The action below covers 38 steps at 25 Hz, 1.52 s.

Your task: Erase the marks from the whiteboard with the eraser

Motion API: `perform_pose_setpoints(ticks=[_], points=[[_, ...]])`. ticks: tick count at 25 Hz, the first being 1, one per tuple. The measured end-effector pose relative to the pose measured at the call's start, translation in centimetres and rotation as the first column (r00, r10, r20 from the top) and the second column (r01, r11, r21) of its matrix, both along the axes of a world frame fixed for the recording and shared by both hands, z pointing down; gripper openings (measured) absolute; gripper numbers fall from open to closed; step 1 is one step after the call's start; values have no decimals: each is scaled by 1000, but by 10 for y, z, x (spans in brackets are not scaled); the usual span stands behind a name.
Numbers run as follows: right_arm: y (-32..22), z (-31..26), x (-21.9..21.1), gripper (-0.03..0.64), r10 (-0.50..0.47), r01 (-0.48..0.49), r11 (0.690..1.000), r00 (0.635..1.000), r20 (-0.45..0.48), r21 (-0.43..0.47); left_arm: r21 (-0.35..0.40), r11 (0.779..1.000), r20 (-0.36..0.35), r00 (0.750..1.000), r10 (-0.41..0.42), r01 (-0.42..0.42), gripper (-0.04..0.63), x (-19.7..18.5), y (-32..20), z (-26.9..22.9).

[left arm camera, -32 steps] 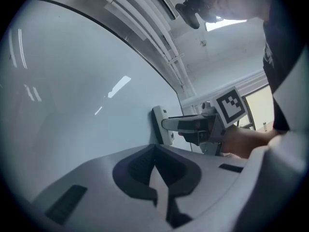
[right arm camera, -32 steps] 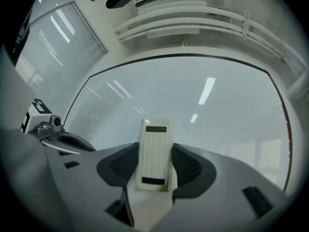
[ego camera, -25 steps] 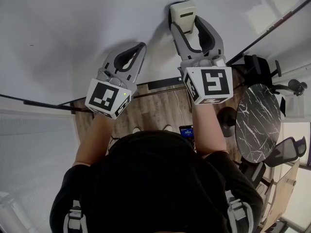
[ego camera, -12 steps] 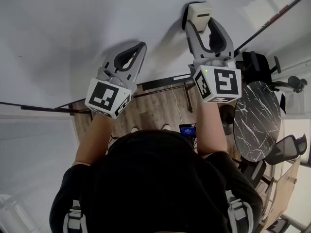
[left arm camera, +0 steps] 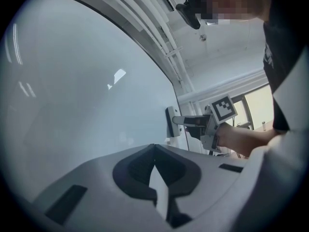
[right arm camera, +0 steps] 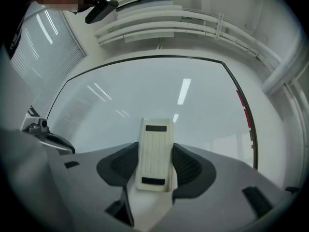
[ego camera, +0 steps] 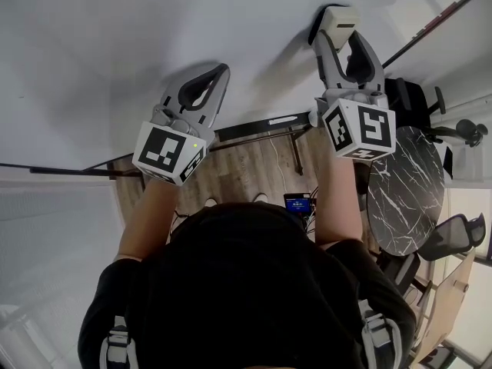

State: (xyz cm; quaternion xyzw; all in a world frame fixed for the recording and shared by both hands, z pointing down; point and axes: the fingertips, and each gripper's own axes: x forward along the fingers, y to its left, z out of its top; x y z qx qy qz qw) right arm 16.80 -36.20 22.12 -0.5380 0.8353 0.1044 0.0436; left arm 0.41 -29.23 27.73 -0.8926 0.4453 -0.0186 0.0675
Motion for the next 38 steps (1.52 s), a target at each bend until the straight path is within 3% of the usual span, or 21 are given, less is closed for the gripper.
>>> perform_pose_setpoints(ticks=[9,18,30,38], points=[[-14,9,51,221,65,-64,997,998,24,-40,-8,1000,-6,1000,-12,12,5,13,2,2],[-8,20,60,221,40,-37,997,998,44,-70,-16,1000,-18,1000,-9,9,5,6,11,6],[63,31,19,221,-115,116,993,993,22,-28,-17,1000,-31,999,12,-13,5,-17,37,16],[107,84,-19,221,-198,199,972,980,14,-128,-38,999,-41,999,31,-32,5,-27,64,36]])
